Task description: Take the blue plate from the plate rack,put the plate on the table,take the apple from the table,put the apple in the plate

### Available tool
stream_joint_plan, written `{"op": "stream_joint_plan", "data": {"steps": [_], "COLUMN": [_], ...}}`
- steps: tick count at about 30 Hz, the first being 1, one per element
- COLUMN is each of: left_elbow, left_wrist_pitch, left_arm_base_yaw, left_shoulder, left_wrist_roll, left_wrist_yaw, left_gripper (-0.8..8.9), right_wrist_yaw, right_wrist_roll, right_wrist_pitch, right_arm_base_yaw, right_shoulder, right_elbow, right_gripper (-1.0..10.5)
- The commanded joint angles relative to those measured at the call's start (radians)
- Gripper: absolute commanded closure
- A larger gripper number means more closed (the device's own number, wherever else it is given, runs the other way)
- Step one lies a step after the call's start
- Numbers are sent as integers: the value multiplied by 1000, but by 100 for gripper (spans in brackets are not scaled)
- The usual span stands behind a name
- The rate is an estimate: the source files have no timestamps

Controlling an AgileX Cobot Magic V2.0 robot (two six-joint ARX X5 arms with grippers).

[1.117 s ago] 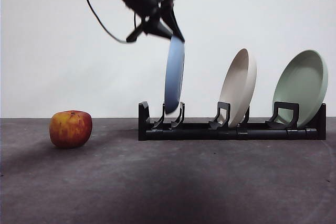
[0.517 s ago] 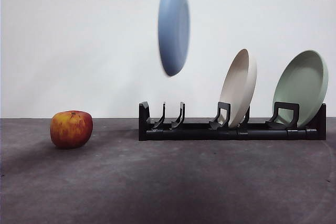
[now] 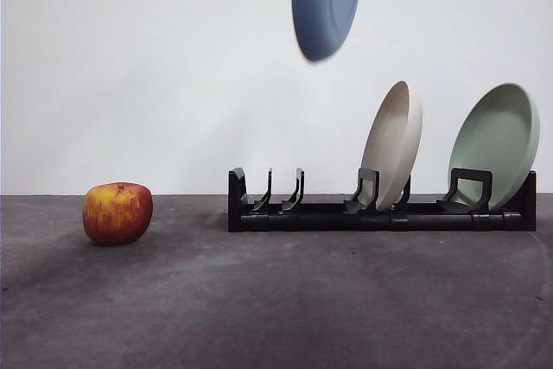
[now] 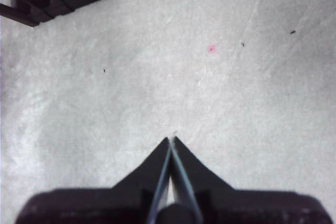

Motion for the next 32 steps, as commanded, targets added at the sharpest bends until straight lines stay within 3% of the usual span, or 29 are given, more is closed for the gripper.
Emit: {"op": "stream_joint_plan", "data": {"steps": [1, 4, 8, 11, 17, 22, 27, 29, 32], "left_elbow": [-3, -29, -127, -279, -645, -862, -1042, -1147, -1303], "left_wrist_pitch": [2, 2, 2, 2, 2, 2, 2, 3, 159], "left_arm_base_yaw": [-63, -127, -217, -249, -272, -314, -398, -455, -517], "left_shoulder": [-43, -99, -194, -288, -457, -507, -507, -502, -499], "left_wrist_roll": [64, 90, 153, 160, 87, 82, 81, 77, 113], "left_wrist_yaw": [-131, -198, -470, -608, -608, -615, -674, -743, -777], "left_gripper": [821, 821, 821, 821, 821, 821, 821, 821, 821], "right_wrist_yaw": [0, 0, 0, 0, 0, 0, 0, 0, 0], "right_wrist_roll": [-13, -28, -35, -38, -53, -55, -58, -64, -64], "right_wrist_pitch": [-9, -17, -15, -13, -11, -8, -4, -3, 8], "right_arm_base_yaw": [1, 1, 1, 1, 1, 1, 1, 1, 1], "right_shoulder": [1, 1, 1, 1, 1, 1, 1, 1, 1], "right_elbow": [3, 3, 3, 3, 3, 3, 3, 3, 3], "right_gripper": [945, 945, 945, 945, 945, 945, 945, 945, 945]}}
